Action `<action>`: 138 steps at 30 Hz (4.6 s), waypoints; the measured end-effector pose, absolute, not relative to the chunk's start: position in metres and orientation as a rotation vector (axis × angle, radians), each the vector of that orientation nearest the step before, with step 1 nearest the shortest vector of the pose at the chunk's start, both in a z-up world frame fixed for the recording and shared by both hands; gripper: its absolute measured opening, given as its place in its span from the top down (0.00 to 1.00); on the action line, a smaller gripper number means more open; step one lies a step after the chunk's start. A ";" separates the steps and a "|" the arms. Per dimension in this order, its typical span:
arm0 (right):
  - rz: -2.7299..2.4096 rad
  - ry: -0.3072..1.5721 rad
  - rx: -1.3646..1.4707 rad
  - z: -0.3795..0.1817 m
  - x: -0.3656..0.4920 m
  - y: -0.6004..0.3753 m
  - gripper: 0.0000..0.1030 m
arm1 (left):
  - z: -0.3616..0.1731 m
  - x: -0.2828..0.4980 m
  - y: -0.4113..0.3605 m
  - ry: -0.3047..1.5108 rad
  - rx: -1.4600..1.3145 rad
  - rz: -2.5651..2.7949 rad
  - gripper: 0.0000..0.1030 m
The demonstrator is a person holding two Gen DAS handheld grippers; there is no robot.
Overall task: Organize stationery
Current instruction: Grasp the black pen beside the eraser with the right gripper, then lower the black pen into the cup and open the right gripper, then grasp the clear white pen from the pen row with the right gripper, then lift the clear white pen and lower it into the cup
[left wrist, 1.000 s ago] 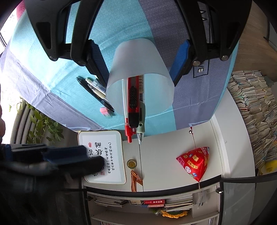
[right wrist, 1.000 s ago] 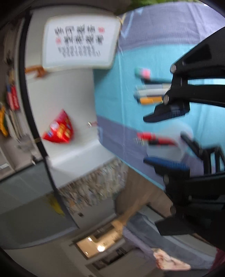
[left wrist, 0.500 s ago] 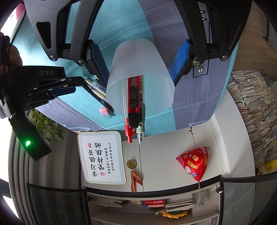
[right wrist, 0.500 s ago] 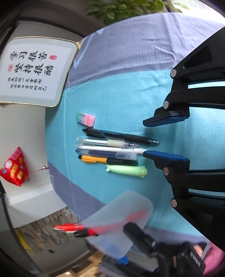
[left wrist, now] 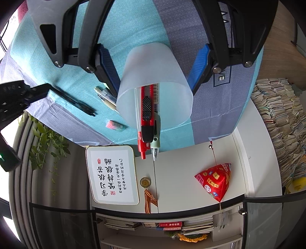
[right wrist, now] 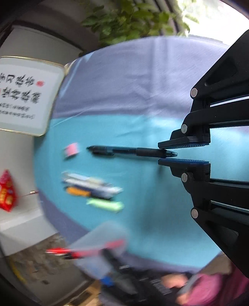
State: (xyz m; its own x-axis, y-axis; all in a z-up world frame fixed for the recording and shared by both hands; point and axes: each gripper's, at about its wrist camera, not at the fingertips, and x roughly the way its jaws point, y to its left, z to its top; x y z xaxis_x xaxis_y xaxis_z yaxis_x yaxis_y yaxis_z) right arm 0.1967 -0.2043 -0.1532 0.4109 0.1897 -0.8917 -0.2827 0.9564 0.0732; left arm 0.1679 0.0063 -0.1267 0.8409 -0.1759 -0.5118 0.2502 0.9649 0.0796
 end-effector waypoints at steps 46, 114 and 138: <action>0.508 0.608 -0.029 0.046 0.199 -0.102 0.85 | -0.128 0.171 0.011 0.542 0.133 -0.243 0.33; 0.274 1.192 -0.086 -0.149 0.257 -0.181 0.91 | -0.129 0.170 0.010 0.542 0.130 -0.244 0.33; 0.173 1.185 -0.185 -0.155 0.316 -0.160 0.85 | -0.127 0.172 0.013 0.549 0.122 -0.250 0.33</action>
State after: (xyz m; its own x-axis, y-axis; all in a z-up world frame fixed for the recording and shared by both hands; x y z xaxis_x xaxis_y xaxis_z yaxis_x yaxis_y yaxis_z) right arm 0.3156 -0.1597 -0.1552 0.3669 0.0370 -0.9295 -0.2308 0.9716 -0.0524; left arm 0.1715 0.0131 -0.1274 0.8236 -0.2024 -0.5298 0.2671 0.9625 0.0476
